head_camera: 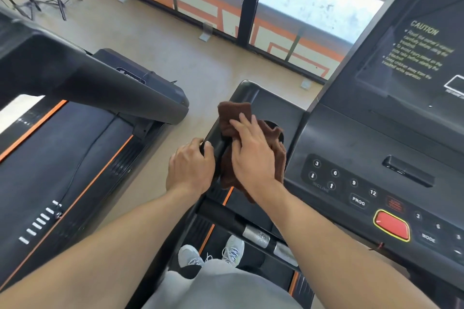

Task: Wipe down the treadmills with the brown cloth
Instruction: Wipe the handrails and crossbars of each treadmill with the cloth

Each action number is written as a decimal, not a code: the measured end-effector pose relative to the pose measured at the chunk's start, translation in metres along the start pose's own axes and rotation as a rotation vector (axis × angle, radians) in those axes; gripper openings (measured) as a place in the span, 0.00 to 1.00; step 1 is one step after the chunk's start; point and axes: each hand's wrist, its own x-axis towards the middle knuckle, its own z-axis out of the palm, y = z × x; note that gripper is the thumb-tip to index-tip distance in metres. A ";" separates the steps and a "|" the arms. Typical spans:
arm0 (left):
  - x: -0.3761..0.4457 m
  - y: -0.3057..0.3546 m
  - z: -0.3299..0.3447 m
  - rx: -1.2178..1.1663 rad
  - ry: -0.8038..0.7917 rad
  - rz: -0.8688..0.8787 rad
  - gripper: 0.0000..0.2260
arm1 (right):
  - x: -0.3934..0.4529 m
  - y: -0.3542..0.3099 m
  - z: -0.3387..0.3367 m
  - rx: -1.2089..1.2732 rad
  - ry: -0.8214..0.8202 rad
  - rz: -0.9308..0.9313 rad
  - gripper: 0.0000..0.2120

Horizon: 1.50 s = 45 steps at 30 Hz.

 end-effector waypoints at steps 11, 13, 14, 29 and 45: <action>-0.001 -0.001 0.000 -0.008 0.027 -0.021 0.17 | 0.024 0.002 -0.062 -0.034 0.289 0.112 0.31; -0.001 -0.001 0.000 -0.012 0.028 -0.018 0.17 | 0.025 0.003 -0.066 -0.201 0.147 0.120 0.35; -0.001 -0.002 0.001 -0.015 0.028 -0.015 0.17 | 0.020 0.002 -0.068 -0.233 0.149 0.055 0.30; -0.002 -0.001 0.001 0.009 0.032 -0.002 0.18 | 0.001 0.022 -0.039 -0.478 -0.328 0.043 0.23; -0.003 0.000 0.001 0.034 0.047 0.009 0.18 | 0.032 0.004 -0.055 -0.701 -0.462 -0.010 0.12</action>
